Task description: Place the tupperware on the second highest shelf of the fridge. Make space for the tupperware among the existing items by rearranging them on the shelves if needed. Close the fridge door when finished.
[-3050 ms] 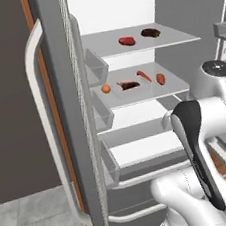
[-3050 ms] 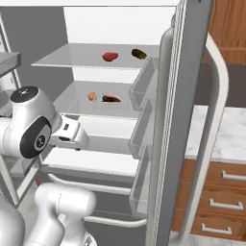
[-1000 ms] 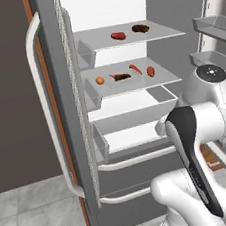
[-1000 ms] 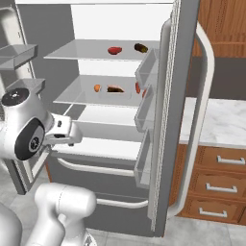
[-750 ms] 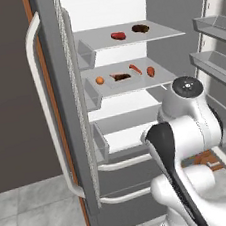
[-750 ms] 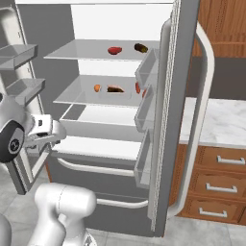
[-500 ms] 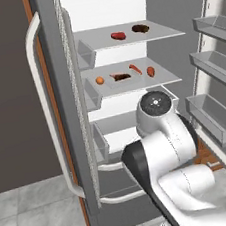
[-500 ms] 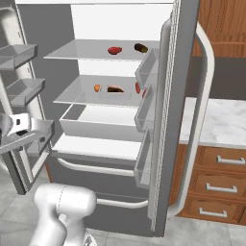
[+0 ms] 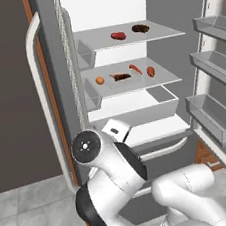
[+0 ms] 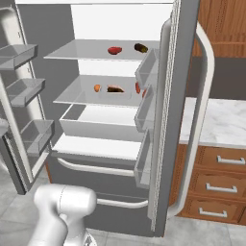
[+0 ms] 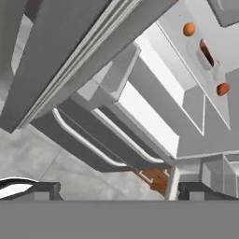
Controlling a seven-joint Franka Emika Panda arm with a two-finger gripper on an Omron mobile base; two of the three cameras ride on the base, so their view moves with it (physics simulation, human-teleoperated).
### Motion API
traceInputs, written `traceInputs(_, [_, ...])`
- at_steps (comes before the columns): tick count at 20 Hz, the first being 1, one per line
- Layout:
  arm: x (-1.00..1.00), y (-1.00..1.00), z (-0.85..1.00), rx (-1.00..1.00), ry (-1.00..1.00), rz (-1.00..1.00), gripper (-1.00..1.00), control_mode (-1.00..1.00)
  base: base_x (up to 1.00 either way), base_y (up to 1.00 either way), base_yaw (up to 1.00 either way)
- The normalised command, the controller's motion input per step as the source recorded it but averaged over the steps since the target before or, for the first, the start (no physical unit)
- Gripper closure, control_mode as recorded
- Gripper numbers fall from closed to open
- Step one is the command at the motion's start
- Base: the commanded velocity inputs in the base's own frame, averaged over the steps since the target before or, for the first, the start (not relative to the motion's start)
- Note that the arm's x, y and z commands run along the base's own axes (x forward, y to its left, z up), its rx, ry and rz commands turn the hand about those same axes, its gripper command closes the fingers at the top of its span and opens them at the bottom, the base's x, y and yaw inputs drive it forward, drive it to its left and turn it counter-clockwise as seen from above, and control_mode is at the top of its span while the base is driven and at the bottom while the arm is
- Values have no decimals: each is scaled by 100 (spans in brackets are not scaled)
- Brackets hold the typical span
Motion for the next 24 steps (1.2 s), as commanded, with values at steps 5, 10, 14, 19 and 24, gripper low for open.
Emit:
traceInputs(5, [1, 97, -2, -31, 0, 2, -100, -100, 0, 0, 0])
traceInputs(10, [8, 85, 0, -28, 0, 0, -100, -100, 0, 0, 0])
traceInputs(14, [21, 74, -8, -25, 0, 0, -100, -100, 0, 0, 0])
traceInputs(19, [39, 70, -11, -22, 0, 0, -100, -100, 0, 0, 0])
traceInputs(24, [50, 47, -24, -20, 4, 0, -100, -100, 0, 0, 0])
